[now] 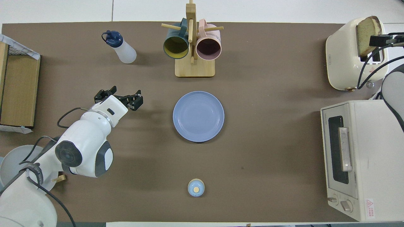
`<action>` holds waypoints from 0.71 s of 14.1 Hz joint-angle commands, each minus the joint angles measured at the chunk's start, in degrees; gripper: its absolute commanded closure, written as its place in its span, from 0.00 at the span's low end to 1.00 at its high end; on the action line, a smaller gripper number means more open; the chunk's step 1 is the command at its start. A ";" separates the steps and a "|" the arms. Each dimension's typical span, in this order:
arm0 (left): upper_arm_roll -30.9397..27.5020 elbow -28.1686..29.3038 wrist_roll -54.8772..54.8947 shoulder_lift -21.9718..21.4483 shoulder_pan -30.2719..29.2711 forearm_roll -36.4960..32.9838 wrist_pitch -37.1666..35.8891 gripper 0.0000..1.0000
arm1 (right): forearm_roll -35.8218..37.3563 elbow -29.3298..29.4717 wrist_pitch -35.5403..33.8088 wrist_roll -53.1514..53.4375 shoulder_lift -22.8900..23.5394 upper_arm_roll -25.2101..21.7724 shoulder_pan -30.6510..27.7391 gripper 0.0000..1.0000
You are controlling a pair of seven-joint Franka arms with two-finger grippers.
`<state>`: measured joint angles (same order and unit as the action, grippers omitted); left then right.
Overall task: Put bread on plate and add seasoning
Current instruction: 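Grasp the toast with the right gripper while the left gripper reaches the bottle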
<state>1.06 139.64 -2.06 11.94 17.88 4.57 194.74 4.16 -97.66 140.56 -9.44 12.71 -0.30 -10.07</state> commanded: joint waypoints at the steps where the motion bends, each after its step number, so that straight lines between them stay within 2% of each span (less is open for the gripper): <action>1: -5.07 -4.10 0.48 6.77 5.47 3.51 5.56 0.00 | -2.58 1.15 3.58 0.57 2.75 0.39 -0.39 0.00; 2: -8.49 -5.25 0.48 7.83 9.06 3.95 5.56 0.00 | -2.67 2.99 3.58 0.57 4.32 0.39 -0.39 0.00; 4: -19.28 -7.53 0.31 11.51 19.33 4.91 5.56 0.00 | -2.84 4.23 4.19 0.48 5.65 0.39 -0.39 0.00; 5: -24.12 -9.28 0.39 13.96 24.60 7.96 5.65 0.00 | -2.93 4.23 4.81 0.57 5.66 0.39 -0.39 0.02; 6: -28.00 -10.78 0.39 16.08 29.53 11.56 5.65 0.00 | -2.84 4.15 4.55 -0.04 5.66 0.48 -0.56 0.25; 7: -30.13 -10.97 0.22 16.71 31.58 12.55 5.74 0.00 | -2.76 4.23 4.38 -0.31 5.66 0.57 -1.09 0.30; 9: -30.24 -12.45 0.22 17.15 31.69 13.26 5.65 0.00 | -2.93 3.97 4.55 -0.22 5.66 0.66 -0.92 0.31; 10: -30.41 -13.60 0.22 19.33 31.77 13.79 5.65 0.00 | -2.93 3.88 4.64 -0.22 5.66 0.66 -0.92 0.31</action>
<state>-27.81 128.67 -2.04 27.73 48.86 16.91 199.46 2.50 -94.40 144.85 -9.40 17.83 -0.32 -10.25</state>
